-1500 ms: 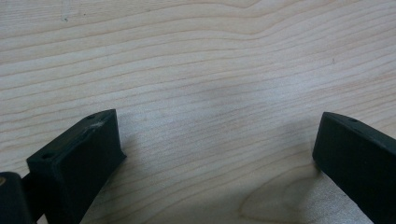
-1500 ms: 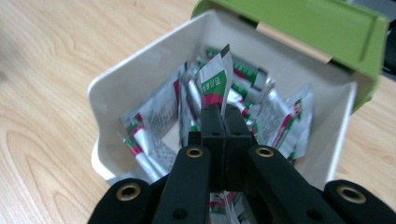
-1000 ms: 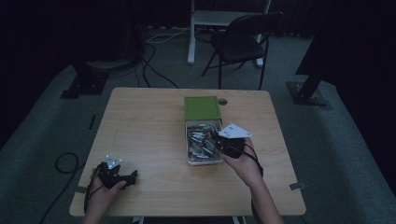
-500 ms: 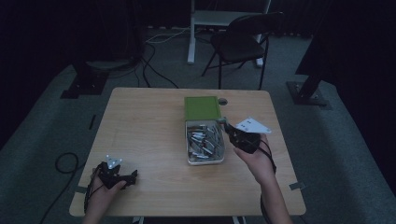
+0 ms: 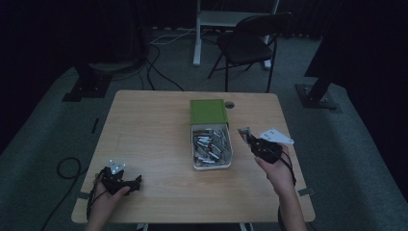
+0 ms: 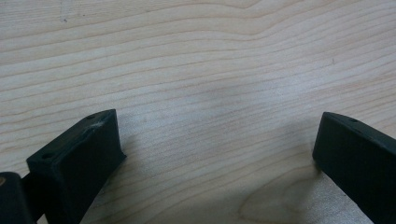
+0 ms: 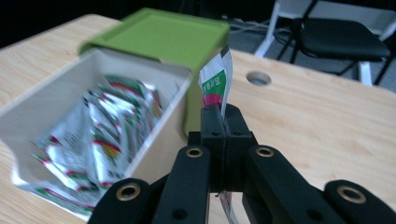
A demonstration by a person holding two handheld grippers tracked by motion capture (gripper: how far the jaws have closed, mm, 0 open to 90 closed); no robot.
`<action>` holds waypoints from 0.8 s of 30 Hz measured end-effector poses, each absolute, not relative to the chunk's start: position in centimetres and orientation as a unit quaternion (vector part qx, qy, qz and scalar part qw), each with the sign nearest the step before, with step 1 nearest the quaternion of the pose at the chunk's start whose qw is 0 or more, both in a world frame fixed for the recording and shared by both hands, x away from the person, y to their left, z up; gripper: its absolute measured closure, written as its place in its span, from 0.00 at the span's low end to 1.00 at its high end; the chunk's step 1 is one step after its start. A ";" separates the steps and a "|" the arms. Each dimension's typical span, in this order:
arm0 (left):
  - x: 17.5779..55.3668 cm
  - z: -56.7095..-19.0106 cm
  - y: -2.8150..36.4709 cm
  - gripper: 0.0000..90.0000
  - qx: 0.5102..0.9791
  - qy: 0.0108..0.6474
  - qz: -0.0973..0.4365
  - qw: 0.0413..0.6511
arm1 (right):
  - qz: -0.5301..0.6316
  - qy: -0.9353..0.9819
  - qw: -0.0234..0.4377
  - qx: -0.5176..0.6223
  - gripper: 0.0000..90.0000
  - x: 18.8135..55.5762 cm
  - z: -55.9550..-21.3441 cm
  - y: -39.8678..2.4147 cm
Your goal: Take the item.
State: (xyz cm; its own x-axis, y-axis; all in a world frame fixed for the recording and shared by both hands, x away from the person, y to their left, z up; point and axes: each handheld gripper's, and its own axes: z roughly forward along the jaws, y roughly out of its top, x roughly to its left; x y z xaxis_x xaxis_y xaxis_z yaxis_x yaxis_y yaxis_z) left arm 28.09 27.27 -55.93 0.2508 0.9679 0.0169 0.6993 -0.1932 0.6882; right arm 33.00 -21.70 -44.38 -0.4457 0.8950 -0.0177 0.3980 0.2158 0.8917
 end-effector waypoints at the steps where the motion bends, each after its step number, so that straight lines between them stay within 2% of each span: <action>1: 28.1 -55.9 27.3 0.02 0.737 0.566 0.233 0.288 | 0.439 0.728 0.279 0.447 1.00 33.0 -44.8 -21.9; 15: 28.1 -55.9 27.3 0.02 0.737 0.565 0.234 0.288 | 0.416 0.732 0.233 0.487 1.00 32.6 -49.7 -22.7; 24: 28.1 -56.0 27.3 0.02 0.736 0.566 0.234 0.289 | 0.405 0.722 0.225 0.514 1.00 33.0 -51.1 -24.0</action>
